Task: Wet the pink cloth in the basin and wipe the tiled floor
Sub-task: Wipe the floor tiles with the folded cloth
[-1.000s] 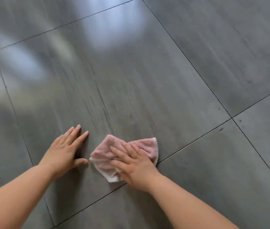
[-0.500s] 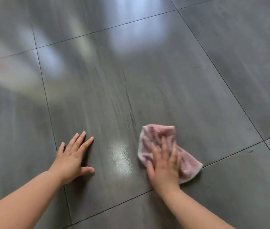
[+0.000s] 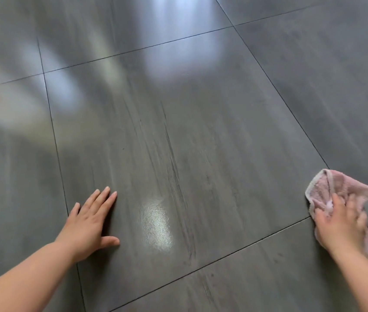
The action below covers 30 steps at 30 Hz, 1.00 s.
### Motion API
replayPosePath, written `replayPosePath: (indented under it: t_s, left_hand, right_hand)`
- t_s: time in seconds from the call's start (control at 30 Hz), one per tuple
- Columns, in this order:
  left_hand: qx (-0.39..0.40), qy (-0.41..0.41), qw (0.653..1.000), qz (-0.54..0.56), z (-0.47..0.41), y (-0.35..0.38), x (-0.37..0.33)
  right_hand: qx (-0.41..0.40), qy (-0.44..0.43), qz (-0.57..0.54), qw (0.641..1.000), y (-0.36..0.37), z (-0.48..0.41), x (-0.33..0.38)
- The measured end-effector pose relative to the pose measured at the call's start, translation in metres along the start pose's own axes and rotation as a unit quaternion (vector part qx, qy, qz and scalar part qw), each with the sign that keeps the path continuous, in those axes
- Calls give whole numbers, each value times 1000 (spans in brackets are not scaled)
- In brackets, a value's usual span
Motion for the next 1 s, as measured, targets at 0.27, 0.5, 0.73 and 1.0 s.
replayPosePath:
  t_s: [0.27, 0.5, 0.73, 1.0]
  left_hand:
    - [-22, 1, 999, 23, 3, -6, -2]
    - [-31, 17, 999, 29, 6, -7, 2]
    - [-62, 21, 995, 69, 4, -5, 2]
    - [-39, -12, 997, 65, 3, -5, 2]
  right_hand:
    - [32, -440, 89, 893, 92, 157, 185]
    - [19, -505, 128, 854, 77, 103, 135]
    - [0, 17, -244, 970, 3, 23, 56]
    - [-3, 240, -315, 918, 14, -8, 39]
Point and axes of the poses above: each hand's wrist, its own z-axis away from the middle knuckle, its own y-axis out of the palm, x = y × z, the point moved 7 cm from there along -z, towards the middle knuckle, and after that the axes turned 2 degrees about -z, right-handed, at the moved point
